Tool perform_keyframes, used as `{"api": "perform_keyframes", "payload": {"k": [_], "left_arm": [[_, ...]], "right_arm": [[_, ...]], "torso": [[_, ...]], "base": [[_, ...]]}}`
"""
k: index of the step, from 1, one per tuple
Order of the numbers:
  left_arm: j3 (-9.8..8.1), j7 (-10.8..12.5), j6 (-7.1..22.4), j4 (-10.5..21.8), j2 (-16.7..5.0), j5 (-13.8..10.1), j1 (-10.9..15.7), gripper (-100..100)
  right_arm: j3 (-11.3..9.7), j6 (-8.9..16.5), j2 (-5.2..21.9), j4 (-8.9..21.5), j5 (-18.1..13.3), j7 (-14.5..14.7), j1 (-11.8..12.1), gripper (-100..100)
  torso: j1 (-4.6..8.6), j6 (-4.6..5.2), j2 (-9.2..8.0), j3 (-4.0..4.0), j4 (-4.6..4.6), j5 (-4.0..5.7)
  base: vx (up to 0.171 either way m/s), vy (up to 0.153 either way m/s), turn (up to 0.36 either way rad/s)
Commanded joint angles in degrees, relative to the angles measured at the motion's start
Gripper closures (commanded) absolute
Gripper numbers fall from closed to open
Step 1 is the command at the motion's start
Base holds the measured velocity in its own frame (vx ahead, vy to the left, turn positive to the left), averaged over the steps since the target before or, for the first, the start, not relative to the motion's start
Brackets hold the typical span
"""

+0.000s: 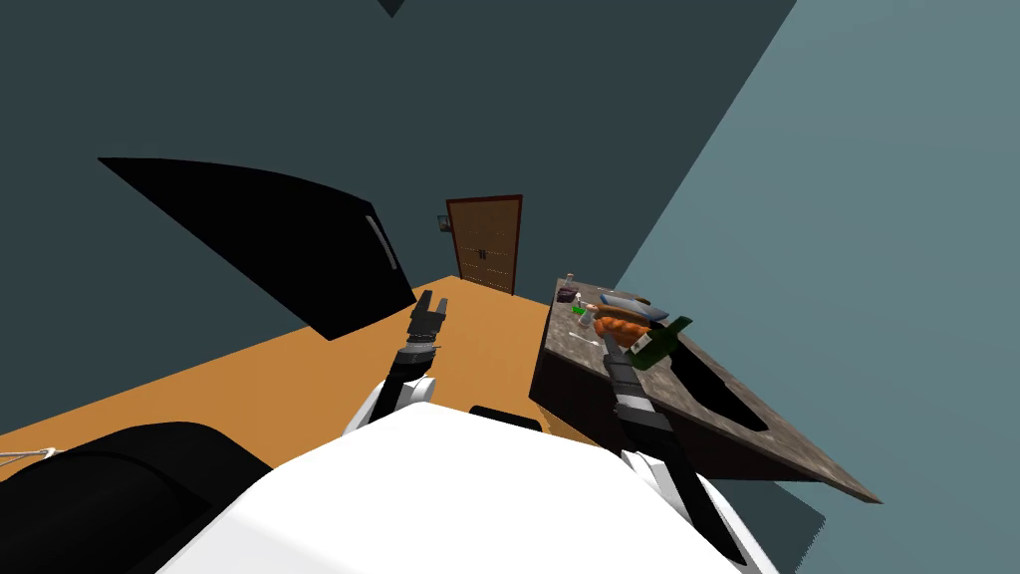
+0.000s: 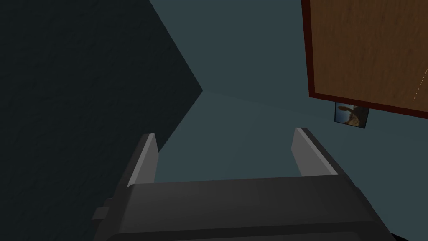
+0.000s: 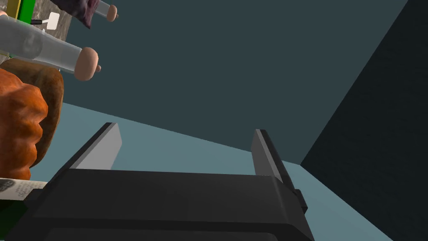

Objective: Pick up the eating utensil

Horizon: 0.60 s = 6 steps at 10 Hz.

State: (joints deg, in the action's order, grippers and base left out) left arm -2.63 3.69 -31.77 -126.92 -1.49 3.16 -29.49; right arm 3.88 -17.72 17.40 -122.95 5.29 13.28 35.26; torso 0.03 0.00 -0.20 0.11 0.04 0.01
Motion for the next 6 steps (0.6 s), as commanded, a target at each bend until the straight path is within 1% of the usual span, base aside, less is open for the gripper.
{"api": "perform_keyframes", "payload": {"k": [1, 2, 3, 5, 6], "left_arm": [[0.0, 0.0, 0.0, 0.0, 0.0, 0.0, 0.0, 0], [0.0, 0.0, 0.0, 0.0, 0.0, 0.0, 0.0, 0], [0.0, 0.0, 0.0, 0.0, 0.0, 0.0, 0.0, 0], [0.0, 0.0, 0.0, 0.0, 0.0, 0.0, 0.0, 0], [0.0, 0.0, 0.0, 0.0, 0.0, 0.0, 0.0, 0]], "right_arm": [[0.58, 0.23, 2.28, 0.47, 0.05, 0.13, 0.5, -100], [1.04, 0.72, 4.17, 1.59, -0.39, 0.83, 1.29, -100], [1.04, 0.72, 5.11, 1.59, -0.39, 0.83, 1.29, -100], [1.91, 1.64, 9.45, 4.14, -1.45, 2.31, 2.96, -100], [1.91, 1.64, 10.78, 4.14, -1.45, 2.31, 2.96, -100]], "torso": [[0.0, 0.0, 0.0, 0.0, 0.0, 0.0], [0.0, 0.0, 0.03, -0.01, 0.0, 0.0], [-0.02, 0.0, 0.01, 0.0, 0.0, 0.0], [-0.01, 0.0, 0.02, -0.01, 0.0, -0.01], [-0.02, 0.0, -0.05, 0.03, 0.01, 0.0]], "base": [[-0.04, -0.004, -0.003], [-0.047, 0.004, 0.001], [-0.045, 0.004, -0.004], [-0.056, 0.003, 0.01], [-0.052, 0.006, 0.006]]}}
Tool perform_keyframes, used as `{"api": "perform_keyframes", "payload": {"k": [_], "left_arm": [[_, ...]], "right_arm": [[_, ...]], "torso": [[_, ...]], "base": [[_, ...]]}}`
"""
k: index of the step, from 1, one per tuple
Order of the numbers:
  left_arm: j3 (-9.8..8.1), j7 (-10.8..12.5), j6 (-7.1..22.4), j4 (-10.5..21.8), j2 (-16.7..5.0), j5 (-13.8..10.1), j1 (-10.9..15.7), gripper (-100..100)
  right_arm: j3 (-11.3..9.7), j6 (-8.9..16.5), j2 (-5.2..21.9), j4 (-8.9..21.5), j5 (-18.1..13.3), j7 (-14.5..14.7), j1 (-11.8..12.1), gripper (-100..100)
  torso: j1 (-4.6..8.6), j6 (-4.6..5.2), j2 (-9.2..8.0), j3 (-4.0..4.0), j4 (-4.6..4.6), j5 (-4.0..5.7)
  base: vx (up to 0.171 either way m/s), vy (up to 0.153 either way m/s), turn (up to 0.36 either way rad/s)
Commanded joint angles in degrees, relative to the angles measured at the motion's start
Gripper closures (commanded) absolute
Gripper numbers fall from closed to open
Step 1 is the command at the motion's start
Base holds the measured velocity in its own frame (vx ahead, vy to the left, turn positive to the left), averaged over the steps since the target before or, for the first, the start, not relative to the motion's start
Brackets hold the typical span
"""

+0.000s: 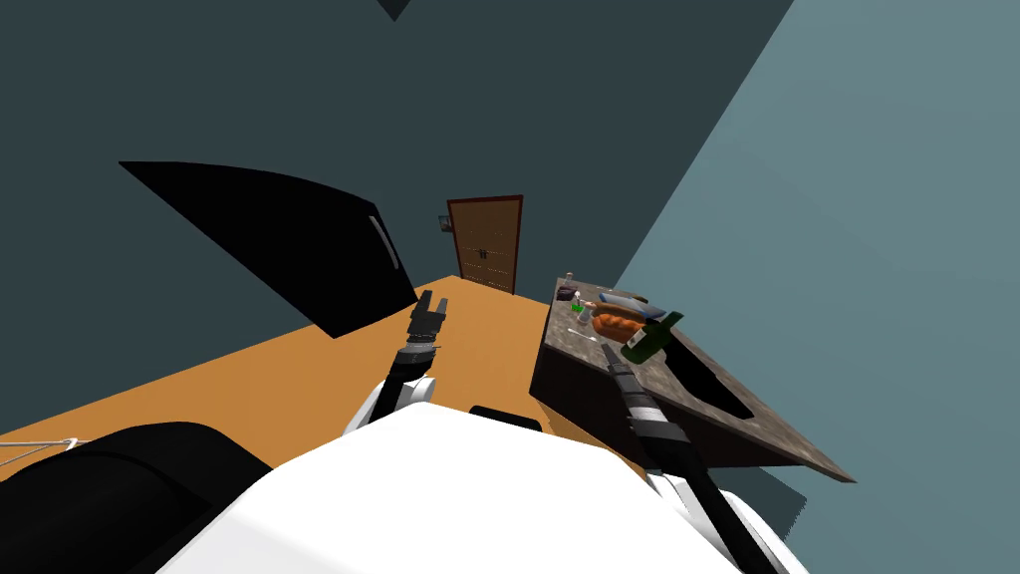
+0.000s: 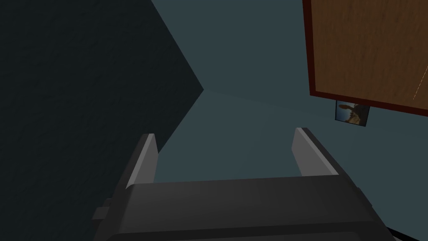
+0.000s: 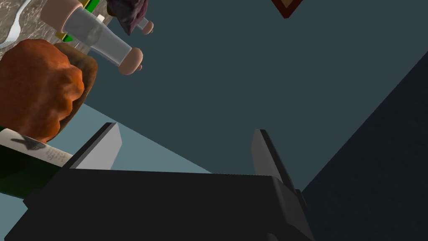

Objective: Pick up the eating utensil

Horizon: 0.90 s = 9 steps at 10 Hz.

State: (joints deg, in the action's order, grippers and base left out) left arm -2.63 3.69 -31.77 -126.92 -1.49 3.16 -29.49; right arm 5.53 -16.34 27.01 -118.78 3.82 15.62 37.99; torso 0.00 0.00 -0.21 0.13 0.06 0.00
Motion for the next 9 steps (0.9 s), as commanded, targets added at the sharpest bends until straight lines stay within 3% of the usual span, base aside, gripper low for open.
{"api": "perform_keyframes", "payload": {"k": [1, 6, 9], "left_arm": [[0.0, 0.0, 0.0, 0.0, 0.0, 0.0, 0.0, 0], [0.0, 0.0, 0.0, 0.0, 0.0, 0.0, 0.0, 0], [0.0, 0.0, 0.0, 0.0, 0.0, 0.0, 0.0, 0]], "right_arm": [[0.66, 0.66, 2.86, 1.39, -0.61, 0.74, 1.11, -100], [1.29, 1.3, 10.79, 4.49, -2.11, 2.3, 2.9, -100], [1.7, 1.67, 16.03, 7.91, -3.92, 3.86, 4.73, -100]], "torso": [[0.0, 0.0, 0.0, 0.0, 0.0, 0.0], [-0.02, -0.01, 0.11, -0.07, -0.03, -0.01], [-0.02, 0.0, 0.14, -0.08, -0.03, 0.0]], "base": [[-0.039, 0.017, 0.019], [-0.027, 0.012, 0.023], [-0.022, 0.013, 0.042]]}}
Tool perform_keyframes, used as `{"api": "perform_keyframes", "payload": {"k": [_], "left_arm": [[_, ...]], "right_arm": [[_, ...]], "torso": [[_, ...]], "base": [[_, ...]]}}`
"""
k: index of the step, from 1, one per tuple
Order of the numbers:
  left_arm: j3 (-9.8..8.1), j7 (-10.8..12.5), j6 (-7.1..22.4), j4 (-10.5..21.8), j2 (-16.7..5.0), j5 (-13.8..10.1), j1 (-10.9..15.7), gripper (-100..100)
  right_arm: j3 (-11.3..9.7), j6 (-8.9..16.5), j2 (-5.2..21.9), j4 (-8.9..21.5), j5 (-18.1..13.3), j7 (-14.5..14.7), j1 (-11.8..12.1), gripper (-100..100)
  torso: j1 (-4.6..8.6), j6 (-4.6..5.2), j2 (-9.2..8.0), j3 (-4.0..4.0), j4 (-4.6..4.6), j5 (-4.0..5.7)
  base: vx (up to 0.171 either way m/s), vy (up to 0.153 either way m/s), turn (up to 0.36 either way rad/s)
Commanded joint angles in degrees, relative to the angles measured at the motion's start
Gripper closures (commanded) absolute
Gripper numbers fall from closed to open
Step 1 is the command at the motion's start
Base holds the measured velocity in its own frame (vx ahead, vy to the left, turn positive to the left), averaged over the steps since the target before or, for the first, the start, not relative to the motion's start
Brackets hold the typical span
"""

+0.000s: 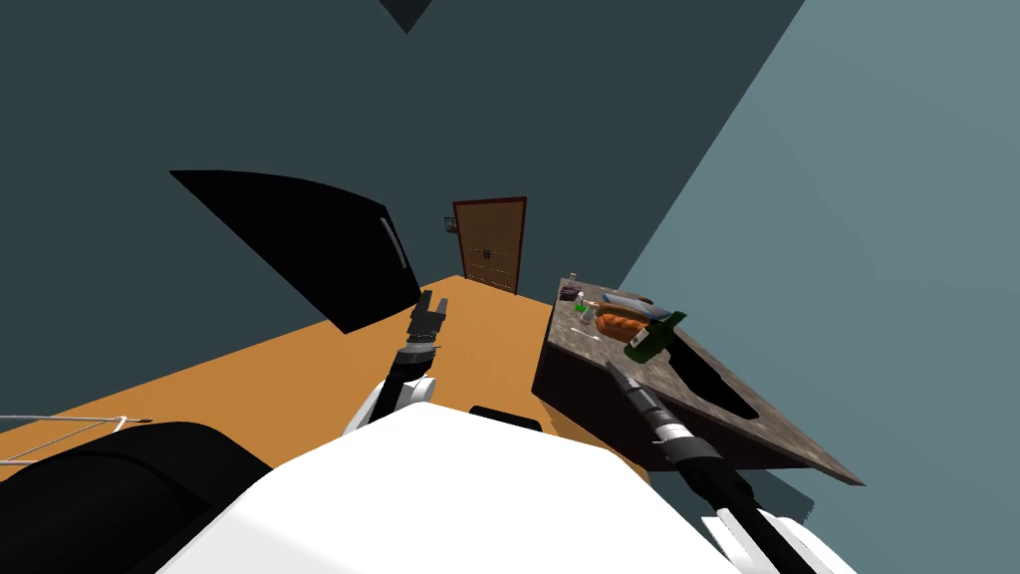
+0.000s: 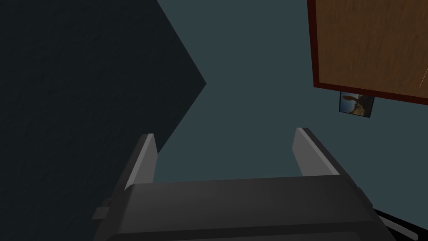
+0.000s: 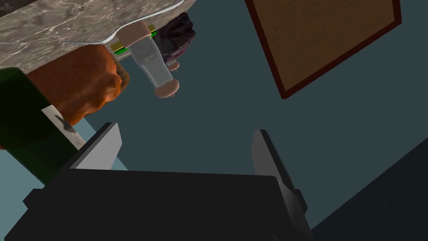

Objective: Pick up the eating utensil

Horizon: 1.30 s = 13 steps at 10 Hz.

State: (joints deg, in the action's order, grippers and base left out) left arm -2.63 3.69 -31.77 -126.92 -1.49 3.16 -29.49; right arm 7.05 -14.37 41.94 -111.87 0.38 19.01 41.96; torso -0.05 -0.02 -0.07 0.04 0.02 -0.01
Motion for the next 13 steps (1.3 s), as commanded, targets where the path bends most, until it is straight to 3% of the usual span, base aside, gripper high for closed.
{"api": "perform_keyframes", "payload": {"k": [1, 6, 13], "left_arm": [[0.0, 0.0, 0.0, 0.0, 0.0, 0.0, 0.0, 0], [0.0, 0.0, 0.0, 0.0, 0.0, 0.0, -0.01, 0], [0.0, 0.0, 0.0, 0.0, 0.0, 0.0, -0.01, 0]], "right_arm": [[0.17, -0.3, 2.27, 0.99, -0.48, 0.47, 0.76, -100], [0.32, -0.34, 11.02, 6.62, -3.72, 2.7, 3.42, -100], [0.04, -1.16, 20.64, 12.66, -7.48, 4.69, 5.78, -100]], "torso": [[0.0, 0.0, 0.0, 0.0, 0.0, 0.0], [-0.01, 0.01, 0.08, -0.05, -0.02, 0.0], [-0.06, -0.03, 0.22, -0.13, -0.05, -0.01]], "base": [[-0.014, 0.017, 0.034], [-0.002, 0.02, 0.063], [0.018, 0.022, 0.076]]}}
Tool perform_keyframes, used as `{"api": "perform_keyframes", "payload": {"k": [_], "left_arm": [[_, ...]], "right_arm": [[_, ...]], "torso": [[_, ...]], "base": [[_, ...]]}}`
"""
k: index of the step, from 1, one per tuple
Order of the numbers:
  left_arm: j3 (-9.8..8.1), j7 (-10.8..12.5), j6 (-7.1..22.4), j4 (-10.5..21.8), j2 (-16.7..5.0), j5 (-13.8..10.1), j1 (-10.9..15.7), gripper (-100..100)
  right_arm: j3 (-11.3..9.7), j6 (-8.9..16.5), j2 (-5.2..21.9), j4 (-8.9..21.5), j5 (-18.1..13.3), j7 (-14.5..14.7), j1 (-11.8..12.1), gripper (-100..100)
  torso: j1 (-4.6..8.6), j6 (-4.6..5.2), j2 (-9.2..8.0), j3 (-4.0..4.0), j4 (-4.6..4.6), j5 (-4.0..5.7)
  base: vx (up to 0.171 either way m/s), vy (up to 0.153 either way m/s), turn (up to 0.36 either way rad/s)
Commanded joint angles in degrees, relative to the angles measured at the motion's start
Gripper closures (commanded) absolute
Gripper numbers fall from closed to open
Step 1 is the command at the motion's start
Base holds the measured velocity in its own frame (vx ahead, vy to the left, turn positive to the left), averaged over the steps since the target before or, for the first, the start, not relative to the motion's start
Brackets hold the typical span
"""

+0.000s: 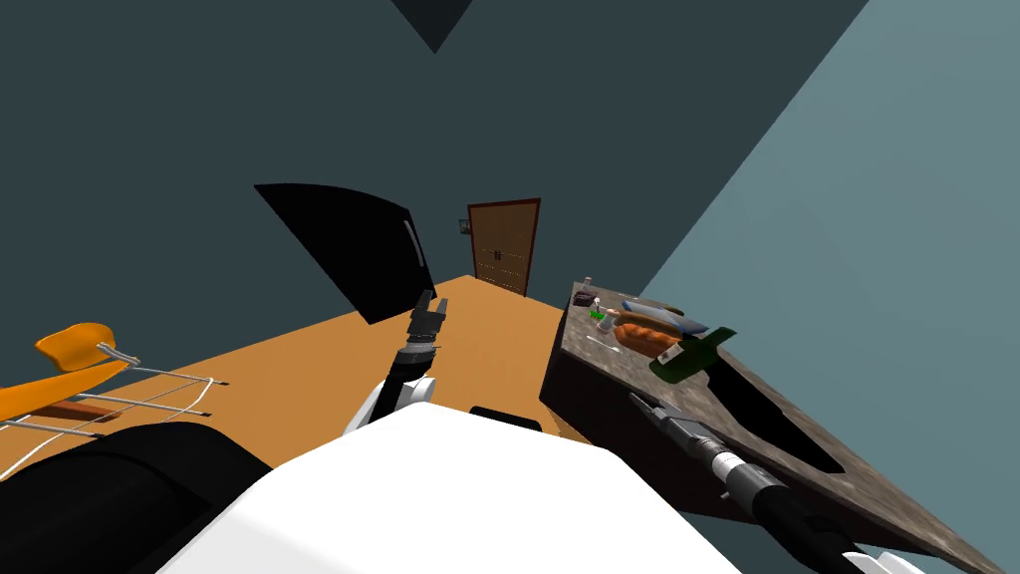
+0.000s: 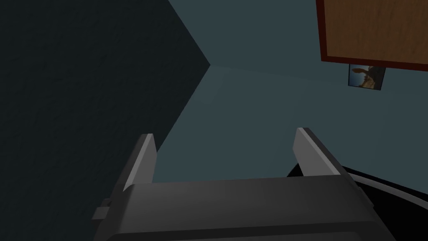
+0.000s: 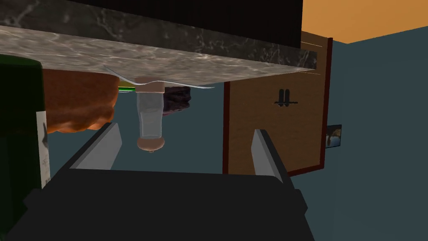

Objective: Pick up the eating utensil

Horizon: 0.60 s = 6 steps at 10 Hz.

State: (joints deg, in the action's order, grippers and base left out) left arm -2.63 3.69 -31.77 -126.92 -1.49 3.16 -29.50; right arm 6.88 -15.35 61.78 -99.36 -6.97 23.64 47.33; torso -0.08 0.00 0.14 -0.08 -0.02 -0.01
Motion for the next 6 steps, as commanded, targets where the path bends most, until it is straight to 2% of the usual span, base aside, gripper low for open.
{"api": "perform_keyframes", "payload": {"k": [1, 2, 3, 4, 5, 6], "left_arm": [[0.0, 0.0, 0.0, 0.0, 0.0, 0.0, 0.0, 0], [0.0, 0.0, 0.0, 0.0, 0.0, 0.0, 0.0, 0], [0.0, 0.0, 0.0, 0.0, 0.0, 0.0, 0.0, 0], [0.0, 0.0, 0.0, 0.0, 0.0, 0.0, 0.0, 0], [0.0, 0.0, 0.0, 0.0, 0.0, 0.0, 0.0, 0], [0.0, 0.0, 0.0, 0.0, 0.0, 0.0, 0.0, 0]], "right_arm": [[0.02, -0.63, 2.86, 2.21, -1.47, 0.66, 1.12, -100], [0.02, -0.63, 3.58, 2.21, -1.47, 0.66, 1.12, -100], [-0.22, -1.15, 5.69, 4.27, -2.85, 1.22, 1.79, -100], [-0.22, -1.15, 6.24, 4.27, -2.85, 1.22, 1.79, -100], [-0.52, -1.74, 8.49, 6.33, -4.25, 1.75, 2.42, -100], [-0.52, -1.74, 8.78, 6.33, -4.25, 1.75, 2.42, -100]], "torso": [[0.0, 0.0, 0.0, 0.0, 0.0, 0.0], [-0.02, -0.03, 0.04, -0.02, -0.01, 0.0], [0.0, 0.0, 0.02, -0.01, 0.0, 0.0], [-0.02, -0.04, 0.04, -0.02, -0.01, 0.0], [-0.01, 0.0, 0.03, -0.02, -0.01, 0.0], [0.0, -0.03, 0.11, -0.06, -0.02, 0.0]], "base": [[0.038, 0.028, 0.118], [0.033, 0.021, 0.068], [0.035, 0.031, 0.156], [0.038, 0.02, 0.057], [0.063, 0.018, 0.12], [0.052, 0.015, 0.074]]}}
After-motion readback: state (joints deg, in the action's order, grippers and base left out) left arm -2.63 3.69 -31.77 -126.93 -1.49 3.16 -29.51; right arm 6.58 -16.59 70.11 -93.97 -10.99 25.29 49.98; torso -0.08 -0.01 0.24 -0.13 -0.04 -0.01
